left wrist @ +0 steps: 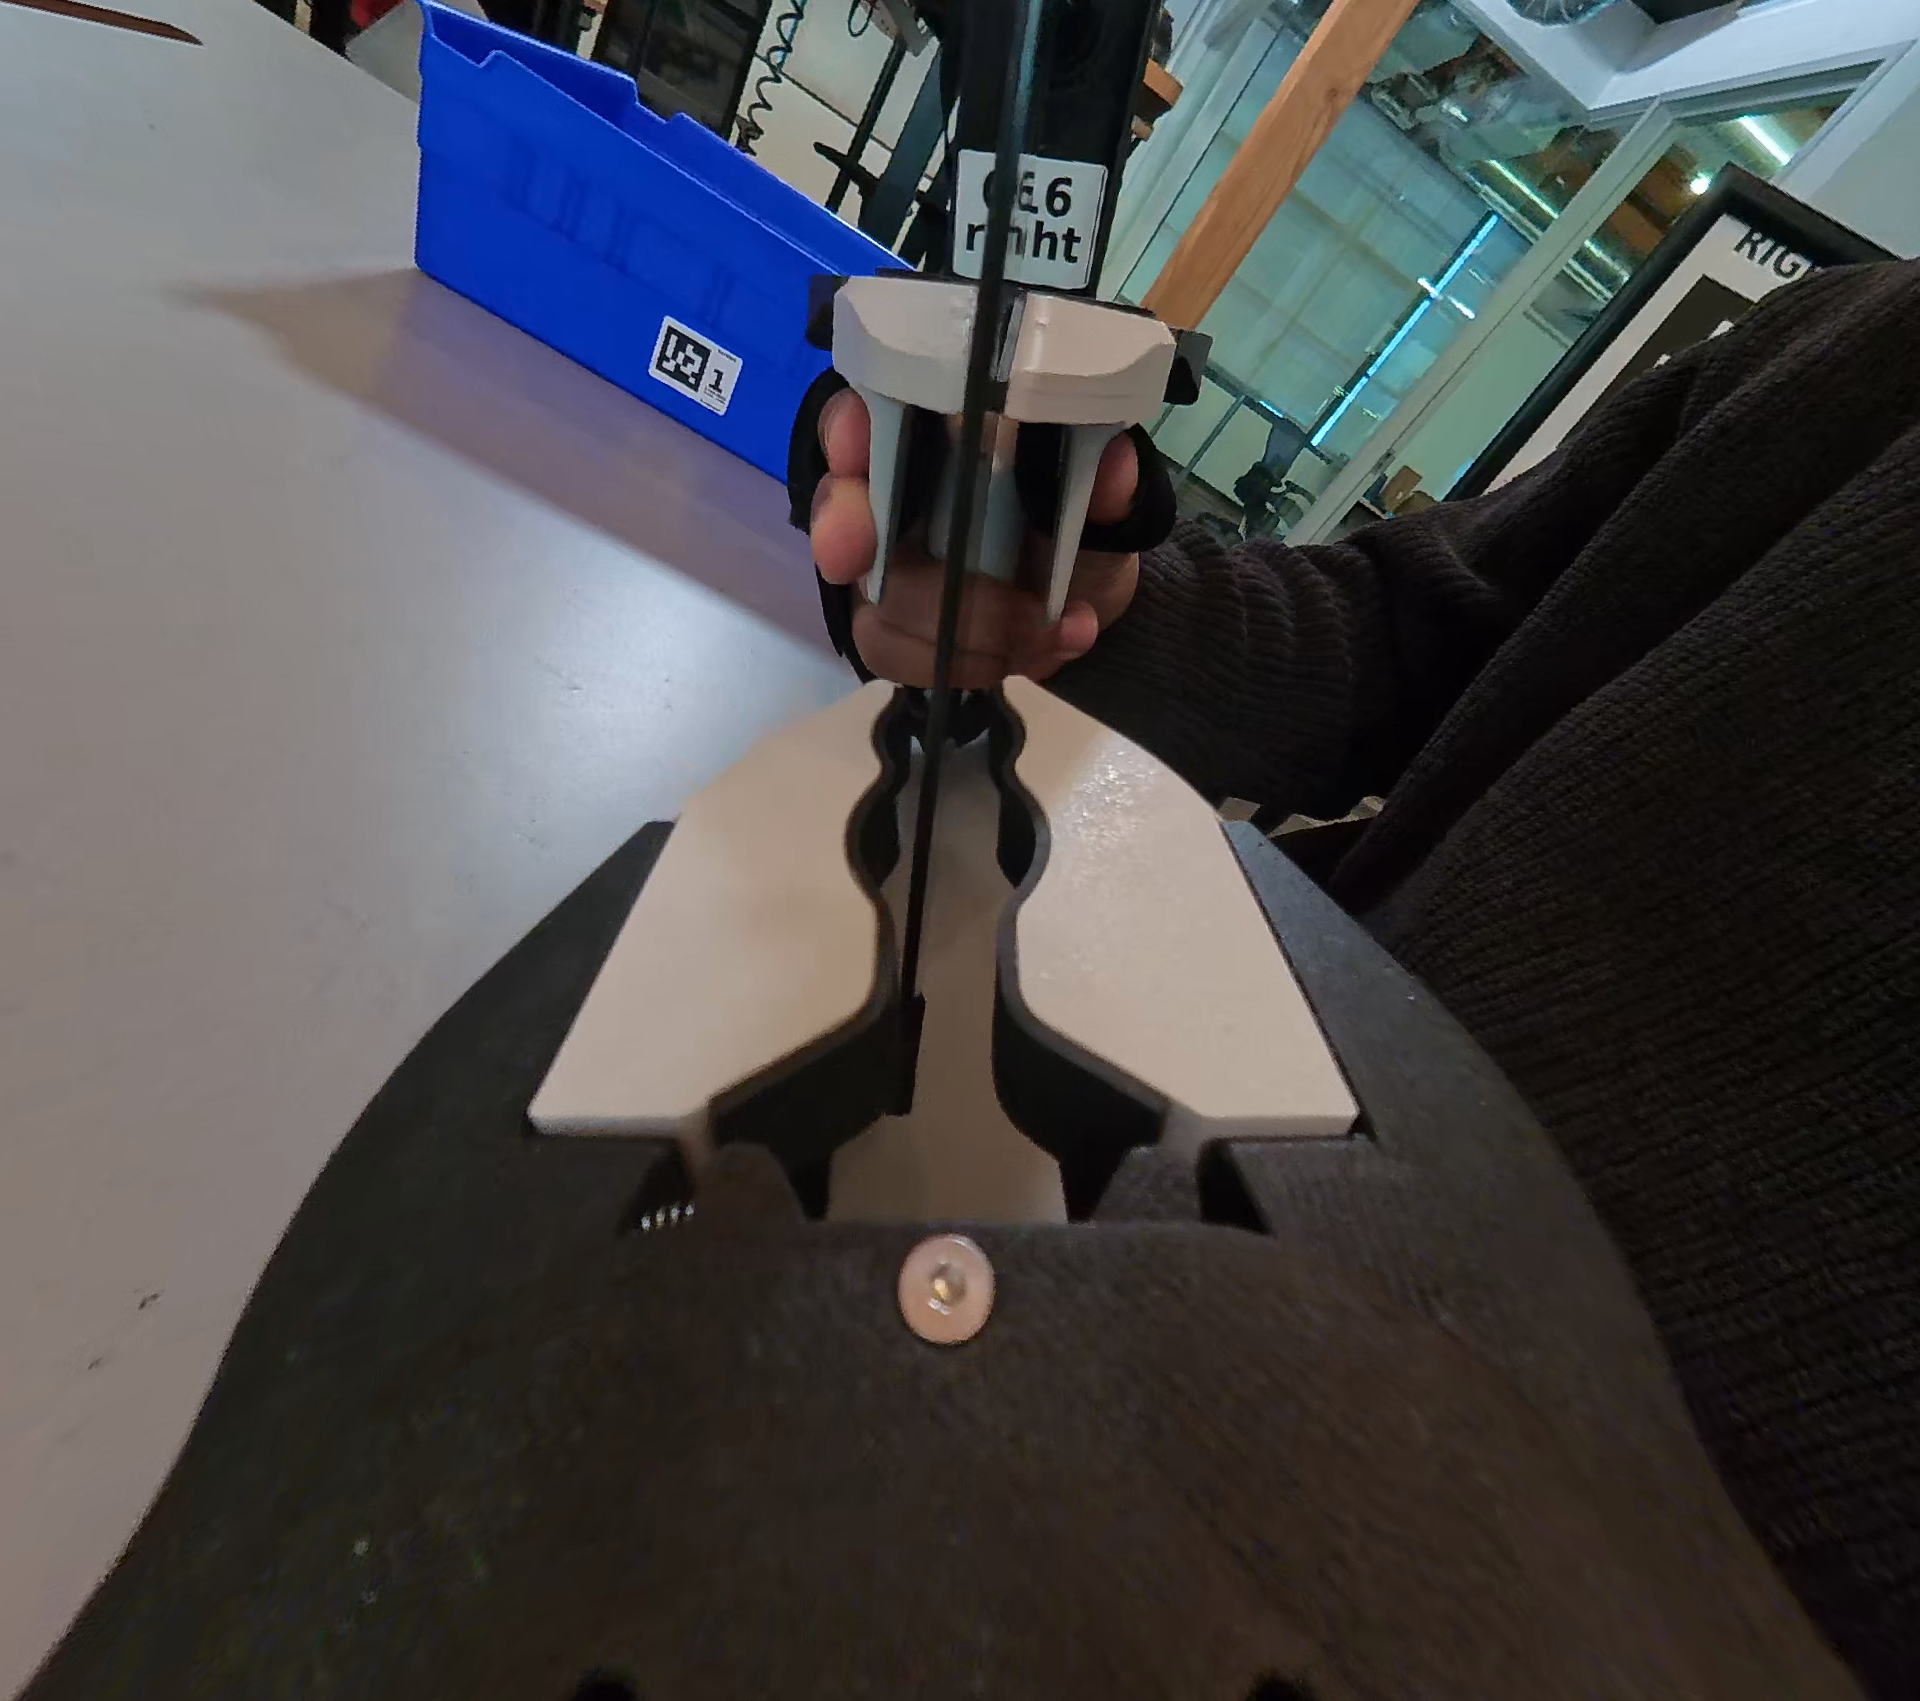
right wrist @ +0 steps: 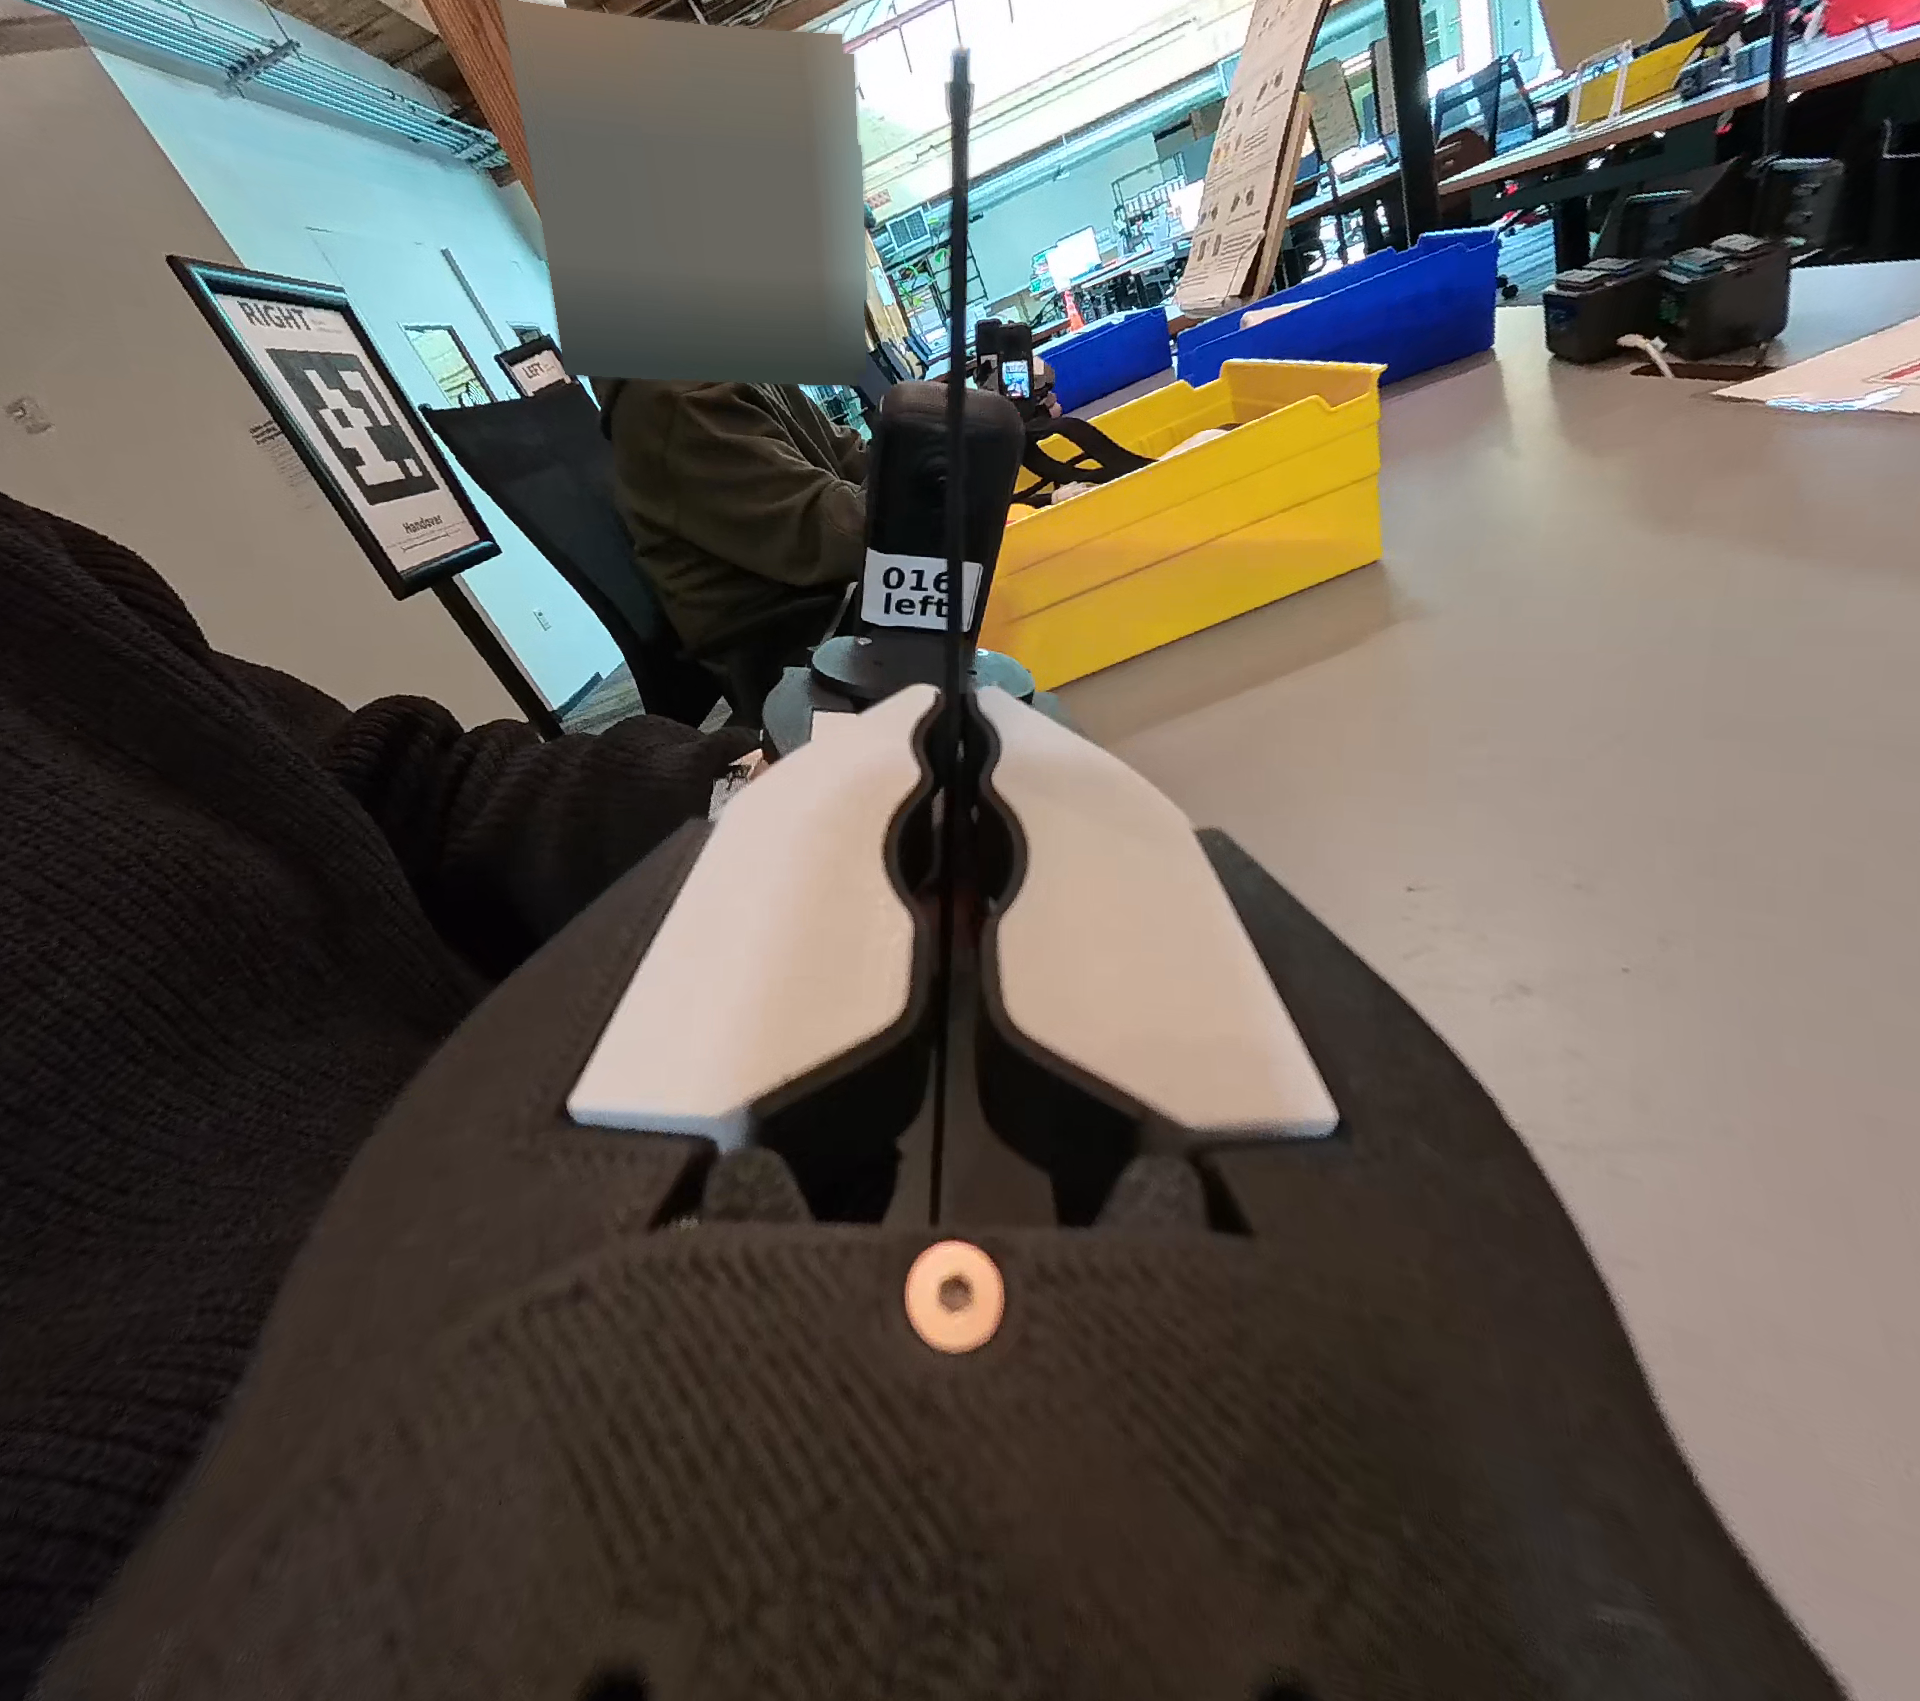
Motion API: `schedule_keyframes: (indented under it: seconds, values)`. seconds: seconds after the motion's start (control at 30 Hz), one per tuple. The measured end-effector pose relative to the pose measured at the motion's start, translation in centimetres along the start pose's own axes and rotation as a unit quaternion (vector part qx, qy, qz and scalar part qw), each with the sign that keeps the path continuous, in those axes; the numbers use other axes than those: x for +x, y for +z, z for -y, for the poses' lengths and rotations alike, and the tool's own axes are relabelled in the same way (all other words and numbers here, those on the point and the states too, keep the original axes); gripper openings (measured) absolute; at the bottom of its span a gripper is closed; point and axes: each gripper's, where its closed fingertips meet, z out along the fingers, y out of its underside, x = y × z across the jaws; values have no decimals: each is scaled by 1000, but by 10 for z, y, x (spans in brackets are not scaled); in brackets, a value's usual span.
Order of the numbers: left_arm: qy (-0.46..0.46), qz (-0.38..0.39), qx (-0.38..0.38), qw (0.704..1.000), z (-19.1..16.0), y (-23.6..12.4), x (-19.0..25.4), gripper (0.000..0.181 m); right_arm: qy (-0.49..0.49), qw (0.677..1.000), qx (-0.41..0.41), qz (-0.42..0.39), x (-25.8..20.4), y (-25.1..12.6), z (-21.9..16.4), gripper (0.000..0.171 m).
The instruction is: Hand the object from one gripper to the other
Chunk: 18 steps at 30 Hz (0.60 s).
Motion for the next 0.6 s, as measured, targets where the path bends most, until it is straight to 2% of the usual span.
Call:
schedule_keyframes:
  seconds: [0.13, 0.47, 0.6]
  values:
    - [4, -5, -4, 1000, -1, 0, 2, 4, -1, 1000, 0, 0, 0, 0, -1, 2]
    - [14, -9, -5, 1000, -1, 1, 5, 3, 3, 1000, 8, 0, 2, 0, 0, 3]
    - [-9, -6, -4, 1000, -1, 1, 2, 3, -4, 1000, 11, -21, 9, -1, 0, 8]
